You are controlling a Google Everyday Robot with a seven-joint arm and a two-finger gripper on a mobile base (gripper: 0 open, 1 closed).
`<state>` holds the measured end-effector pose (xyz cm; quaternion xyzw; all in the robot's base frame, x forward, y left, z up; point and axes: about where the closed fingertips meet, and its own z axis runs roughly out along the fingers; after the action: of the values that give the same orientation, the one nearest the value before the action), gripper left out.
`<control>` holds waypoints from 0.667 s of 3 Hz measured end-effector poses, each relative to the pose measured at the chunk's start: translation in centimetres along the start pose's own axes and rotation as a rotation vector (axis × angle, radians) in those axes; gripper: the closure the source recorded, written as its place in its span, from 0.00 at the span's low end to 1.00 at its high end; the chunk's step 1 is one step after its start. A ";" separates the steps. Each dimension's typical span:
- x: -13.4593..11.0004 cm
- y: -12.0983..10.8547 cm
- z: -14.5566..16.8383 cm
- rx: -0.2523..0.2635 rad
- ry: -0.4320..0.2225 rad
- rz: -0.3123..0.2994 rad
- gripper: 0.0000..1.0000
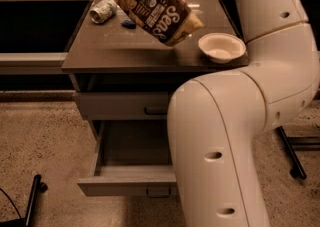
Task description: Pick brown chip bag from middle drawer and place on counter
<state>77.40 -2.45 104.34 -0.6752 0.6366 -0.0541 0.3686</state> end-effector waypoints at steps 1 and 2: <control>-0.5 1.4 6.7 -0.072 0.055 0.020 0.82; -1.0 1.5 11.0 -0.077 0.124 0.021 0.59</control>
Offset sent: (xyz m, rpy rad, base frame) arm 0.0863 0.0799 -0.0947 -0.1826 0.0892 -0.1108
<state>81.96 3.30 96.00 -0.6775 0.6668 -0.0675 0.3031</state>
